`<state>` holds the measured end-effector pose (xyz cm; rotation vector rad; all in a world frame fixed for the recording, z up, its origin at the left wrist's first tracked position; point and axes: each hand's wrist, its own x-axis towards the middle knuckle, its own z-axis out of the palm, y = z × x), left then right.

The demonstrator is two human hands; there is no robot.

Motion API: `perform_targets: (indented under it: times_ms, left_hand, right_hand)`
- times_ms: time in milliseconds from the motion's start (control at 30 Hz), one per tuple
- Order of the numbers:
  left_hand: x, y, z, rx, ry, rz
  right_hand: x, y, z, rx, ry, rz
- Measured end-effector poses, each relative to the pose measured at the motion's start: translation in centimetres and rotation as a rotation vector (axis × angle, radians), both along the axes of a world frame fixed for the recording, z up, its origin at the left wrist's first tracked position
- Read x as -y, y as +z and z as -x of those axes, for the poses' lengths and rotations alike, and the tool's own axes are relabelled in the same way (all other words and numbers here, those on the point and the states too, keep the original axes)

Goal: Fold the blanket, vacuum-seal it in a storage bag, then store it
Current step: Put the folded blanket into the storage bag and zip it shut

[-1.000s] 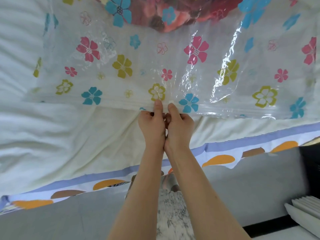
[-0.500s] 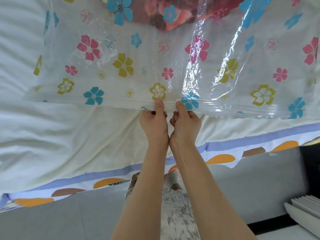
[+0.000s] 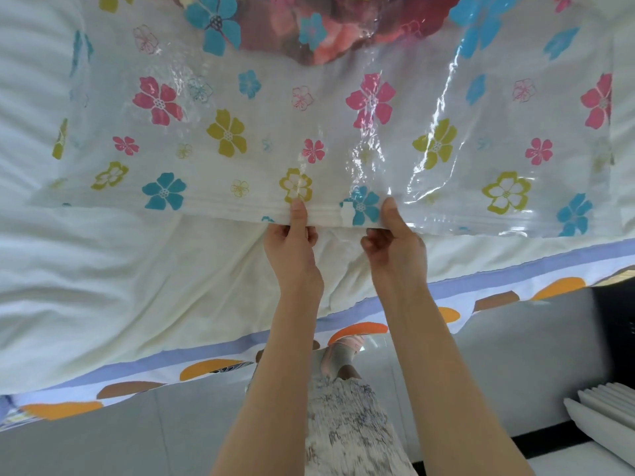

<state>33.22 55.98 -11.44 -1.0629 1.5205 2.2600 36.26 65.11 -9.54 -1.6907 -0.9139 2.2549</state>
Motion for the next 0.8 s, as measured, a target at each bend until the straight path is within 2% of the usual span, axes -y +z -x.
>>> perform_targets:
  times_ms: [67, 200, 300, 433, 600, 800]
  left_hand:
    - [-0.7, 0.2, -0.4, 0.024, 0.005, -0.114]
    - [-2.7, 0.5, -1.6, 0.031, -0.178, -0.221]
    - [-3.4, 0.3, -1.5, 0.017, -0.213, -0.19]
    - [-3.1, 0.5, -1.5, -0.028, -0.339, -0.079]
    - [-2.5, 0.6, -1.4, -0.049, -0.326, -0.05]
    - [-2.6, 1.2, -1.6, -0.055, -0.346, 0.034]
  right_hand:
    - [-0.6, 0.1, -0.4, -0.015, 0.015, -0.076]
    - [-0.5, 0.2, -0.7, -0.029, 0.048, -0.167]
    - [-0.4, 0.0, -0.8, -0.016, 0.1, -0.158]
    - [1.0, -0.2, -0.4, 0.027, 0.369, -0.127]
    - [2.2, 0.0, 0.3, -0.092, 0.264, -0.125]
    - [1.9, 0.7, 0.7, -0.035, 0.168, -0.092]
